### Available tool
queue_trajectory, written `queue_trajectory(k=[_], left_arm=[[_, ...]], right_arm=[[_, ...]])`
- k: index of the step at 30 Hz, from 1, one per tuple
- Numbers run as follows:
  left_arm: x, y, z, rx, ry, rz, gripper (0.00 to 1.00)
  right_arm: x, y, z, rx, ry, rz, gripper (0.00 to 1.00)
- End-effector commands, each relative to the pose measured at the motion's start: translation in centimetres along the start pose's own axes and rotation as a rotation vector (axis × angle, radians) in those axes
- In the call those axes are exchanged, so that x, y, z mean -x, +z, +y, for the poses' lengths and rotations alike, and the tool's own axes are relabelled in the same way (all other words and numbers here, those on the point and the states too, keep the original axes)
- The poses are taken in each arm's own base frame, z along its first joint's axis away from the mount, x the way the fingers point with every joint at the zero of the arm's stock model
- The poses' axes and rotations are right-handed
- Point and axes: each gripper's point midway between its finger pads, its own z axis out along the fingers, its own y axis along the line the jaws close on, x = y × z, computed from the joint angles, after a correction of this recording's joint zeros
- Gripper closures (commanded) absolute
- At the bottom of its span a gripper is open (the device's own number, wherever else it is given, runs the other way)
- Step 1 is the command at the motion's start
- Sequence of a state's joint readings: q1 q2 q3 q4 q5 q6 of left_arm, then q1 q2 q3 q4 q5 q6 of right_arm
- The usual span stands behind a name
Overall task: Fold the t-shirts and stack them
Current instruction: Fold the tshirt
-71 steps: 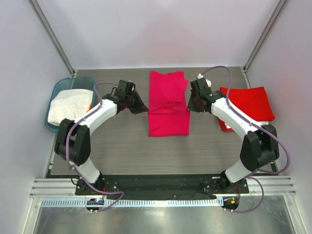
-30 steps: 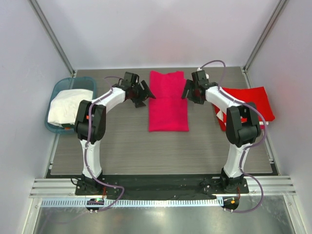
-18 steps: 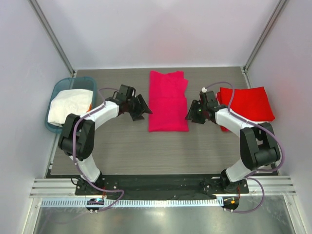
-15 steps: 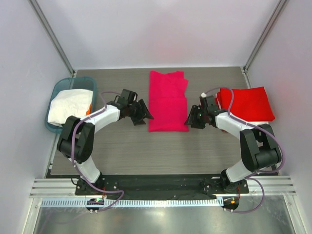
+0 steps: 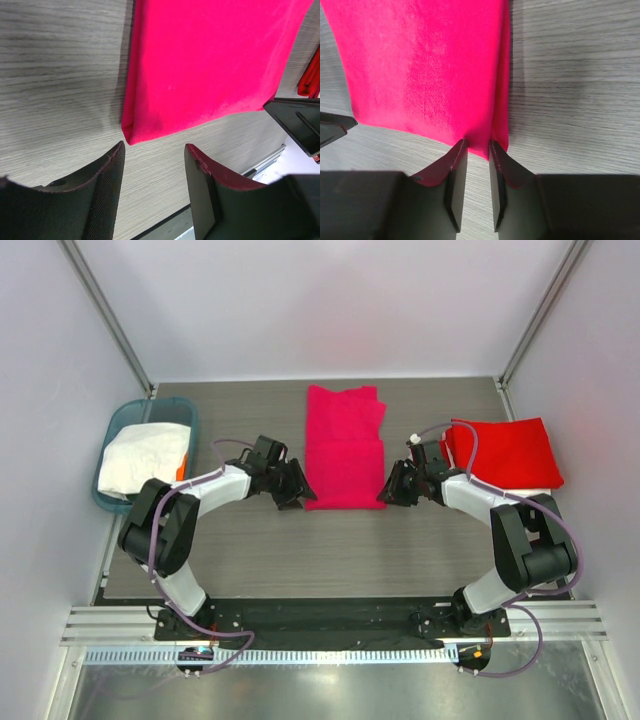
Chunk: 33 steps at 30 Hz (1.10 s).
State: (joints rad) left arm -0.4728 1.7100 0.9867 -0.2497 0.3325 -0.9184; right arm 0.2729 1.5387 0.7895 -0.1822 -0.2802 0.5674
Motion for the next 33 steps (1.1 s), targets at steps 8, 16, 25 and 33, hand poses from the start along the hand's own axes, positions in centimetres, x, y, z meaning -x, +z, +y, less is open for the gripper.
queue_trajectory(k=[8, 16, 25, 33], left_arm=[[1.0, 0.4, -0.6, -0.015, 0.035, -0.039, 0.59], [1.1, 1.6, 0.1, 0.007, 0.023, -0.030, 0.64], [1.4, 2.1, -0.4, -0.026, 0.029, -0.036, 0.89], [1.2, 1.3, 0.1, -0.030, 0.040, -0.038, 1.00]], right_arm=[[-0.3, 0.4, -0.1, 0.015, -0.008, 0.003, 0.98], [-1.0, 0.4, -0.4, 0.015, -0.002, 0.020, 0.99], [-1.5, 0.3, -0.6, 0.011, 0.000, 0.026, 0.99], [-2.0, -0.3, -1.8, -0.049, -0.001, 0.036, 0.99]])
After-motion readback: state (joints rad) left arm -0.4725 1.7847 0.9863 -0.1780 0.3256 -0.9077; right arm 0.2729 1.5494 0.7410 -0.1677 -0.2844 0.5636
